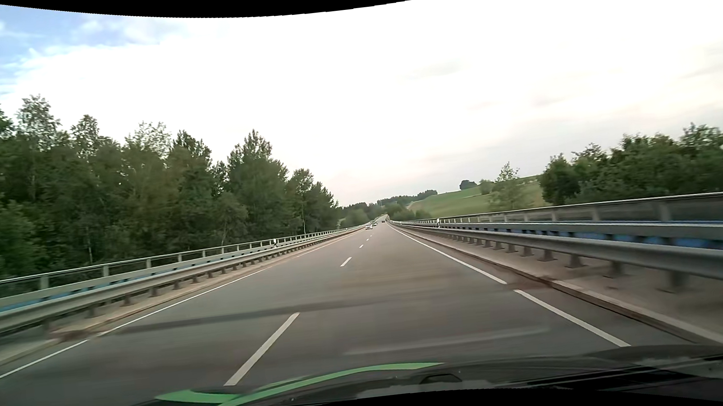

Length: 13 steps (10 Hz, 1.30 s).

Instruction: Follow the waypoints while adhering to traffic rules and regulations

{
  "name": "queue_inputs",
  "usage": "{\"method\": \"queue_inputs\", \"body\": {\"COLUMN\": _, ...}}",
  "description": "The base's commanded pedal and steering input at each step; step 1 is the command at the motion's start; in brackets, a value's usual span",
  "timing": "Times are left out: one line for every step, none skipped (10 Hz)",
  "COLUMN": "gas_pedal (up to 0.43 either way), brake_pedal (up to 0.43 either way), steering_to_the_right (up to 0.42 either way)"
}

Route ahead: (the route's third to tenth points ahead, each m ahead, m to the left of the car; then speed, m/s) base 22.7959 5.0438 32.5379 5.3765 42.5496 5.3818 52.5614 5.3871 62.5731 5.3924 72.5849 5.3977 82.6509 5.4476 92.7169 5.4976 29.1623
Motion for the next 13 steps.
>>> {"method": "queue_inputs", "body": {"gas_pedal": 0.157, "brake_pedal": 0.000, "steering_to_the_right": -0.003}}
{"method": "queue_inputs", "body": {"gas_pedal": 0.169, "brake_pedal": 0.000, "steering_to_the_right": -0.003}}
{"method": "queue_inputs", "body": {"gas_pedal": 0.197, "brake_pedal": 0.000, "steering_to_the_right": -0.003}}
{"method": "queue_inputs", "body": {"gas_pedal": 0.197, "brake_pedal": 0.000, "steering_to_the_right": -0.003}}
{"method": "queue_inputs", "body": {"gas_pedal": 0.197, "brake_pedal": 0.000, "steering_to_the_right": -0.003}}
{"method": "queue_inputs", "body": {"gas_pedal": 0.197, "brake_pedal": 0.000, "steering_to_the_right": -0.004}}
{"method": "queue_inputs", "body": {"gas_pedal": 0.197, "brake_pedal": 0.000, "steering_to_the_right": -0.004}}
{"method": "queue_inputs", "body": {"gas_pedal": 0.197, "brake_pedal": 0.000, "steering_to_the_right": -0.004}}
{"method": "queue_inputs", "body": {"gas_pedal": 0.209, "brake_pedal": 0.000, "steering_to_the_right": -0.004}}
{"method": "queue_inputs", "body": {"gas_pedal": 0.228, "brake_pedal": 0.000, "steering_to_the_right": -0.004}}
{"method": "queue_inputs", "body": {"gas_pedal": 0.240, "brake_pedal": 0.000, "steering_to_the_right": -0.004}}
{"method": "queue_inputs", "body": {"gas_pedal": 0.248, "brake_pedal": 0.000, "steering_to_the_right": -0.004}}
{"method": "queue_inputs", "body": {"gas_pedal": 0.260, "brake_pedal": 0.000, "steering_to_the_right": -0.004}}
